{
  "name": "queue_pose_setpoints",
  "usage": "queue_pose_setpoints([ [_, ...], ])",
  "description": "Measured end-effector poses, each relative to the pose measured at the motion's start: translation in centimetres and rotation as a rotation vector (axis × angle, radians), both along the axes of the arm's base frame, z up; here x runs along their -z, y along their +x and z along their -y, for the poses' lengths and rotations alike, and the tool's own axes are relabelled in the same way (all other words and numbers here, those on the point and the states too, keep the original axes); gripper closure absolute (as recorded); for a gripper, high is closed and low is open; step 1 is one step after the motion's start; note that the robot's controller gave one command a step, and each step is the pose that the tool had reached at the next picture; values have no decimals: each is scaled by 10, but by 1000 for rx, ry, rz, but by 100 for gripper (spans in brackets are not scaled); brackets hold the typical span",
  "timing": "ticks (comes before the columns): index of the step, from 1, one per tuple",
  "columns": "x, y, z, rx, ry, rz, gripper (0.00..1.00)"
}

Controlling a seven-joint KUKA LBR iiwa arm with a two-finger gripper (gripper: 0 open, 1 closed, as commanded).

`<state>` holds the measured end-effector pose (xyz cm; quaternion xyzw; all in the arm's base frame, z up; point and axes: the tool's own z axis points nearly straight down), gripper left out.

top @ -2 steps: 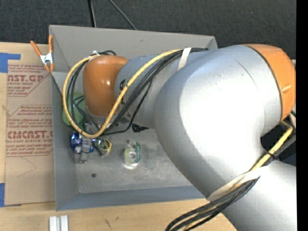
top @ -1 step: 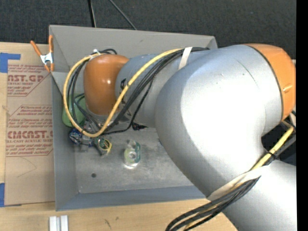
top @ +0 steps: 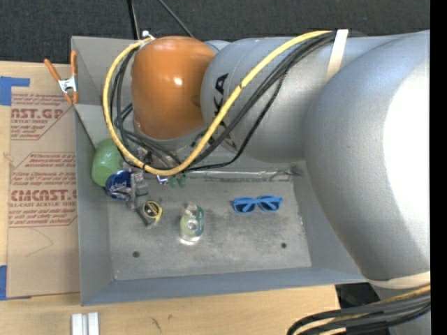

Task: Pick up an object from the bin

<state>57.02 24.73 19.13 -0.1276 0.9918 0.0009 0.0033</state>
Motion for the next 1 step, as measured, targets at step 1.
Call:
queue_pose_setpoints([
  [1,-90,8,2,10,2,6,100],
])
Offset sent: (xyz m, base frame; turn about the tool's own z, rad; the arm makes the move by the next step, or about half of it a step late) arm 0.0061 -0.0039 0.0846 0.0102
